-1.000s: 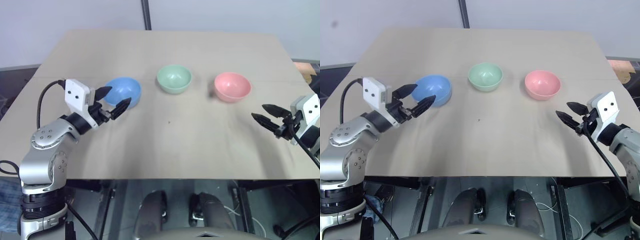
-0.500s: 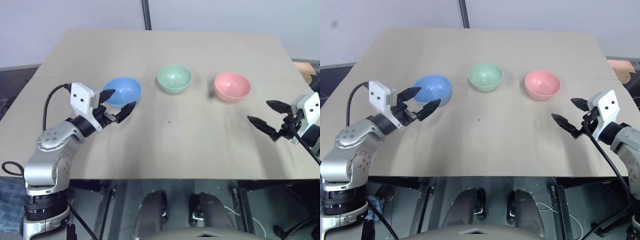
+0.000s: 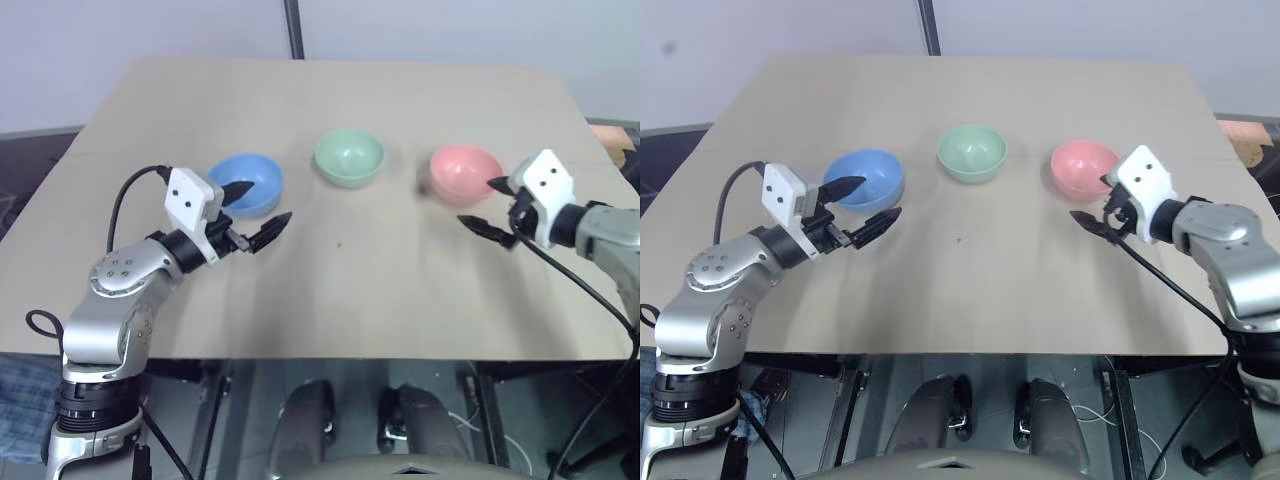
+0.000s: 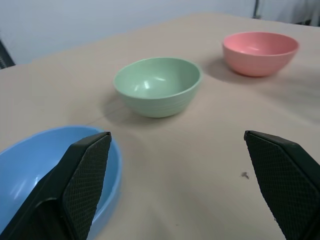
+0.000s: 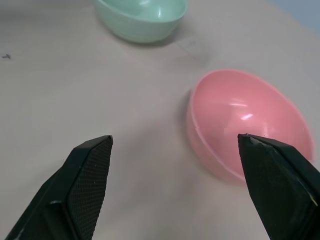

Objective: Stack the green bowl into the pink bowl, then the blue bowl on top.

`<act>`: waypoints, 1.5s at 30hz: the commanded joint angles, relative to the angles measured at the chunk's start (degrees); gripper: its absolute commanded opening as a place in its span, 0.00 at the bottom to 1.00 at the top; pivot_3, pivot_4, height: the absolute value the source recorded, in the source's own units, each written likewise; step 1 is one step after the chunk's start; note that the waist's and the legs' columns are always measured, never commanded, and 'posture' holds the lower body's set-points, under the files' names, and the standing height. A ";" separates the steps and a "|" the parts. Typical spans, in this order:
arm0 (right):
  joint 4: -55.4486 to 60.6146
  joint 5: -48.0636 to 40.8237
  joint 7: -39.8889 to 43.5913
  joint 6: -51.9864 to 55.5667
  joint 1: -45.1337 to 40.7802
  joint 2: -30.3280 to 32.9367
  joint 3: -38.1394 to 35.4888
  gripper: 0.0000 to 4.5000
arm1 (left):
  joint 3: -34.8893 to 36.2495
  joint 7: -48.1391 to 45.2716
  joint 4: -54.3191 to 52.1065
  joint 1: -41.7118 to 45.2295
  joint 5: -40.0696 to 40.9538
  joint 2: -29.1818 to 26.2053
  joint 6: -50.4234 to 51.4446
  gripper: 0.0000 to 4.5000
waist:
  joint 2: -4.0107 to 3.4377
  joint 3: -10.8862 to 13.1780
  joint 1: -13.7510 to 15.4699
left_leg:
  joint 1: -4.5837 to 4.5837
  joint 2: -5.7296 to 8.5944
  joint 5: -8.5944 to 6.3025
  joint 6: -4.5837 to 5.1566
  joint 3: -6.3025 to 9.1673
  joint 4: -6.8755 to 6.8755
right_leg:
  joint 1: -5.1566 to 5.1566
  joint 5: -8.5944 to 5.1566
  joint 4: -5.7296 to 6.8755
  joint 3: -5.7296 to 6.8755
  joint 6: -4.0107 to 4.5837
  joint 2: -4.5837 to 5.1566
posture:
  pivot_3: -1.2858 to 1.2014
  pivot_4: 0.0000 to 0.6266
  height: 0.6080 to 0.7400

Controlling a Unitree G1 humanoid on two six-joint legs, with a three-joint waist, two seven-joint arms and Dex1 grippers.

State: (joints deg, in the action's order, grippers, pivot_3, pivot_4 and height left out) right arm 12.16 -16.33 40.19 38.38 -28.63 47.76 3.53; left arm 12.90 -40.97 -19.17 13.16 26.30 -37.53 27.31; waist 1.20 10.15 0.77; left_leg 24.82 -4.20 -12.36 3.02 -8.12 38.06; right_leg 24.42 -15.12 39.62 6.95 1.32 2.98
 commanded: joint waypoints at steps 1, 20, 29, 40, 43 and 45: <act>-10.45 6.42 0.71 -2.41 -9.51 -2.87 6.21 0.96 | 0.63 -5.27 -1.30 -0.19 2.58 -2.37 -1.65 1.00 | 0.00 0.00 0.07 | 0.01 0.00 0.03 -0.05 0.00 0.00 | 0.00 0.00 -0.01 0.00 0.00 0.00 | 0.52 0.24 1.00; -41.13 25.19 9.60 -19.04 -27.87 -13.11 19.65 0.46 | 3.07 -15.51 -5.22 -7.23 9.01 -9.37 -0.40 1.00 | -0.06 0.04 -1.54 | -0.03 -0.01 0.06 -0.10 -0.11 -0.07 | 0.05 0.02 0.02 -0.06 0.03 0.03 | 0.52 0.24 1.00; -34.91 26.65 12.95 -19.02 -26.70 -12.85 18.76 0.02 | 2.75 -16.55 -3.99 -6.97 8.68 -9.63 -0.99 1.00 | -0.09 0.06 -1.65 | -0.03 -0.01 0.07 -0.11 -0.12 -0.07 | 0.08 0.06 0.08 -0.07 0.09 0.04 | 0.52 0.24 1.00; -0.67 23.43 17.66 -2.55 -18.42 -14.67 19.93 0.02 | 2.04 -18.38 -2.10 -5.91 8.13 -9.84 -1.64 1.00 | -0.09 0.06 -1.58 | -0.02 -0.01 0.06 -0.11 -0.11 -0.08 | 0.10 0.03 0.08 -0.08 0.04 0.04 | 0.52 0.24 1.00; 8.19 22.99 17.13 4.57 -15.87 -17.60 23.25 0.02 | 1.67 -18.78 -1.97 -5.74 8.22 -9.77 -1.48 1.00 | -0.08 0.05 -1.56 | -0.03 -0.01 0.06 -0.11 -0.10 -0.08 | 0.09 0.02 0.09 -0.07 0.04 0.05 | 0.52 0.24 1.00; 11.50 22.62 17.07 7.67 -14.74 -18.52 24.82 0.02 | 1.61 -18.96 -1.93 -5.67 8.94 -9.82 -0.48 1.00 | -0.08 0.05 -1.56 | -0.03 -0.01 0.06 -0.11 -0.10 -0.08 | 0.11 0.02 0.11 -0.07 0.04 0.05 | 0.52 0.24 1.00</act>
State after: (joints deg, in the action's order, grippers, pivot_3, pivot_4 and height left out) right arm 19.68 6.67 57.57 43.63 -43.25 29.25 28.23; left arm 13.76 -59.55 -20.61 6.81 34.00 -46.66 27.06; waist 1.12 10.20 -0.79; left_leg 24.79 -4.22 -12.30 2.91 -8.21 37.99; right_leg 24.54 -15.10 39.74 6.88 1.36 3.03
